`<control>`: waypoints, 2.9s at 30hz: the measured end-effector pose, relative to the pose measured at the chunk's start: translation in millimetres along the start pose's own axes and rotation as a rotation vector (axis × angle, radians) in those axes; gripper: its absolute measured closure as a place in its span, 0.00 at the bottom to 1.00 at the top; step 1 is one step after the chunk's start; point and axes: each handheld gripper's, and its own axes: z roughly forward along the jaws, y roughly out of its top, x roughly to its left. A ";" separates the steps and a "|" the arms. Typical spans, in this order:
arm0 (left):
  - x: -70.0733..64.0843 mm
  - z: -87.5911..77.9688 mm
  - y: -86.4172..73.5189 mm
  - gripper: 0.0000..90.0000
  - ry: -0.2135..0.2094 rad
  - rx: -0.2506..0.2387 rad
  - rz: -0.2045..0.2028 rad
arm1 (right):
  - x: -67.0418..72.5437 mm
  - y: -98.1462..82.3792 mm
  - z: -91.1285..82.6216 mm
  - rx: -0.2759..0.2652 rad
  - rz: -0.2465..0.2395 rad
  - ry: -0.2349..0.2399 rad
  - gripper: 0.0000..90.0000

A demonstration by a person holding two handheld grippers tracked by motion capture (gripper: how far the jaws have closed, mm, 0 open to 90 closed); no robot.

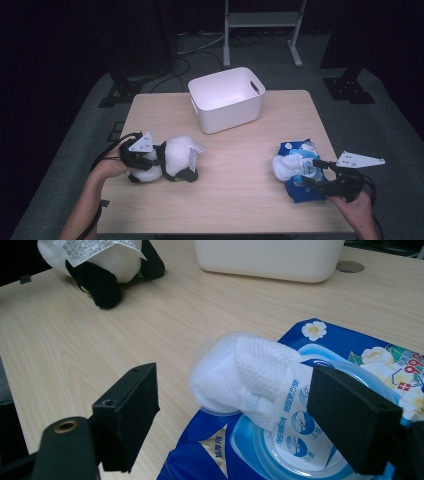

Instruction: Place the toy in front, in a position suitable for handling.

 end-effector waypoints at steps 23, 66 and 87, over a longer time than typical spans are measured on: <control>-17.8 -8.9 76.9 0.62 -0.050 -0.184 0.124 | -2.9 -0.4 -4.5 -0.029 0.023 0.013 0.21; -83.8 81.5 132.6 0.45 -0.212 -0.184 0.071 | -3.4 4.7 5.7 0.055 -0.003 0.035 0.21; -63.5 43.6 98.7 0.28 -0.135 -0.247 -0.063 | -22.4 52.5 57.8 0.303 -0.105 0.070 0.27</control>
